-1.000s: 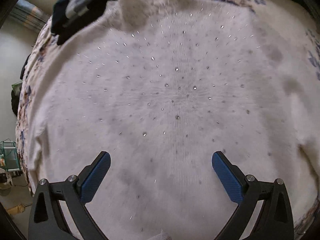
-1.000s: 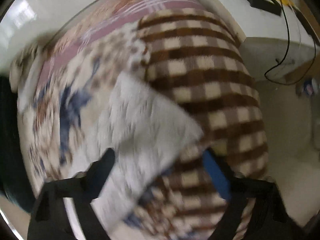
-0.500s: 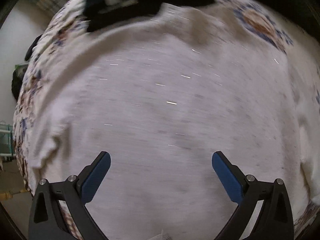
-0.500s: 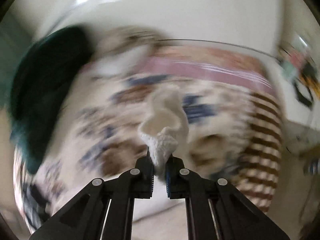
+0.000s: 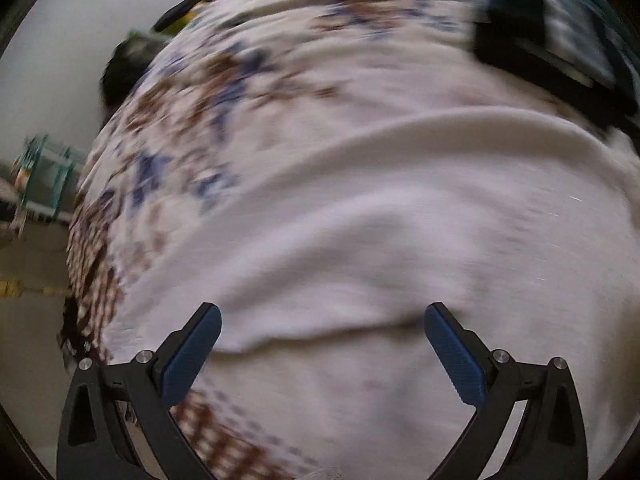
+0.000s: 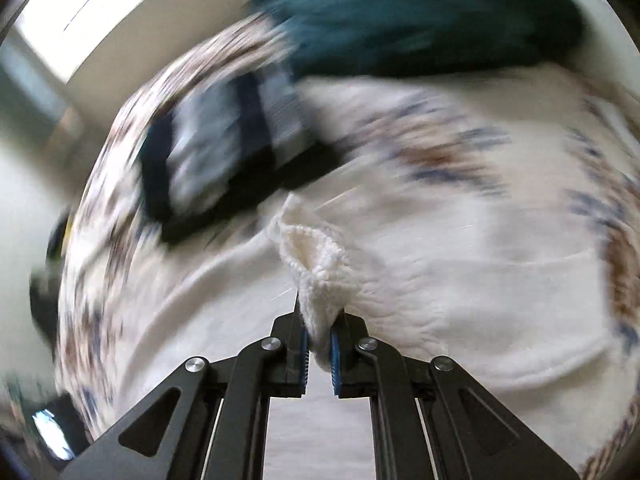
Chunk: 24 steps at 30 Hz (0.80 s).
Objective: Fold small clothes
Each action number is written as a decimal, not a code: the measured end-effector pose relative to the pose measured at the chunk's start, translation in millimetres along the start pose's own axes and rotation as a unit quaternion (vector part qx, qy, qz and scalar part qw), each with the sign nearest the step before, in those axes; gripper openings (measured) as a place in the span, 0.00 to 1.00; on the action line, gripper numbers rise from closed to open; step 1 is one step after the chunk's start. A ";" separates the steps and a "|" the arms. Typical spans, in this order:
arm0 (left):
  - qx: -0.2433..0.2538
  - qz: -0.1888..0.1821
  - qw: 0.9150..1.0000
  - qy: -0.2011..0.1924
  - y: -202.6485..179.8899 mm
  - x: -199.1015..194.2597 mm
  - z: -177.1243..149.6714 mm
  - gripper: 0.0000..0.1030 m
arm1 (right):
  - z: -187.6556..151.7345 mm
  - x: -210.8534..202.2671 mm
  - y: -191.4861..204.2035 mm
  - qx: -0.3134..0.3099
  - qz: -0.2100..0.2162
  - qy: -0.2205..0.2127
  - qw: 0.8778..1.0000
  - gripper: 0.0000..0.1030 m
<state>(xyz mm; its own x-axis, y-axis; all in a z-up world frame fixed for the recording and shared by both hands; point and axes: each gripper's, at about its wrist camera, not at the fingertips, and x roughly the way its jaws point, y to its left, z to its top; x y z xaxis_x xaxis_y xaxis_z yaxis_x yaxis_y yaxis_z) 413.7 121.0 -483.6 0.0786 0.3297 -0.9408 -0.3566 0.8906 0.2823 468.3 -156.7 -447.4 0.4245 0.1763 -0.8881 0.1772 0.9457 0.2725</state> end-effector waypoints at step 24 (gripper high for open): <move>-0.318 -0.134 0.928 0.141 203.5 67.1 -104.6 1.00 | -53.6 34.7 36.6 -0.029 -0.051 0.101 0.993 0.73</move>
<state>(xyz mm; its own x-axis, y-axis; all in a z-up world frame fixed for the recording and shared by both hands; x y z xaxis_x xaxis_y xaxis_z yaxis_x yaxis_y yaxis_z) 249.0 291.7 -508.9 0.0286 -0.0513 -0.9983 -0.8439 0.5340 -0.0516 441.9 -101.3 -488.1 0.2200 0.1243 -0.9675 0.1564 0.9745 0.1608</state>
